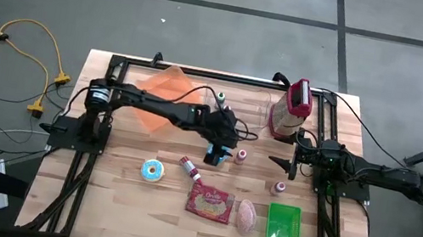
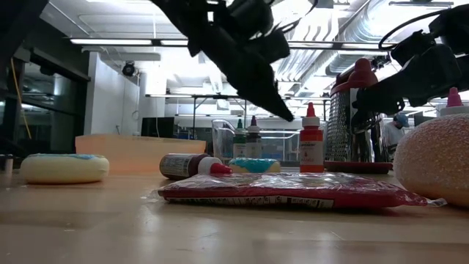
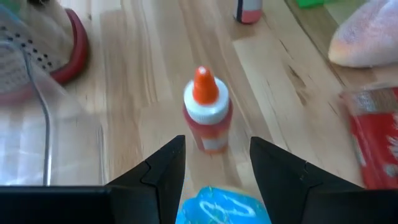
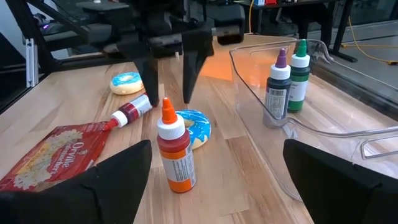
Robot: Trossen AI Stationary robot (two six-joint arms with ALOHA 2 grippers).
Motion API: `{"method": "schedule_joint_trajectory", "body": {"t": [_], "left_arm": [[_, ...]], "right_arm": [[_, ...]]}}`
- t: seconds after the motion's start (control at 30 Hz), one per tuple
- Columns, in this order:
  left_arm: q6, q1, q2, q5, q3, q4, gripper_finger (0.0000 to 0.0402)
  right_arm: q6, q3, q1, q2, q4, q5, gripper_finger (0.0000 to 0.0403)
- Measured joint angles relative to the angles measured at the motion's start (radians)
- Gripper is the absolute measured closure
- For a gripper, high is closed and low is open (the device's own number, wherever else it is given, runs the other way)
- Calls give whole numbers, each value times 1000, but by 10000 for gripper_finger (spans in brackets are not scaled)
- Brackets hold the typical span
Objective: Pick & Place Food Item
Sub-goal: Put the orange food coloring bottle into the transparent bin
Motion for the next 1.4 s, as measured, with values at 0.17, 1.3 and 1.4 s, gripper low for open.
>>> {"method": "schedule_joint_trajectory", "body": {"t": [0.17,1.3,1.4], "left_arm": [[-26,7,34,5,0,60,229],[-34,4,68,27,0,187,229],[-34,0,68,27,0,199,229]], "right_arm": [[0,0,0,0,-1,0,50],[0,0,0,0,-1,0,50],[0,0,0,0,-1,0,50]]}}
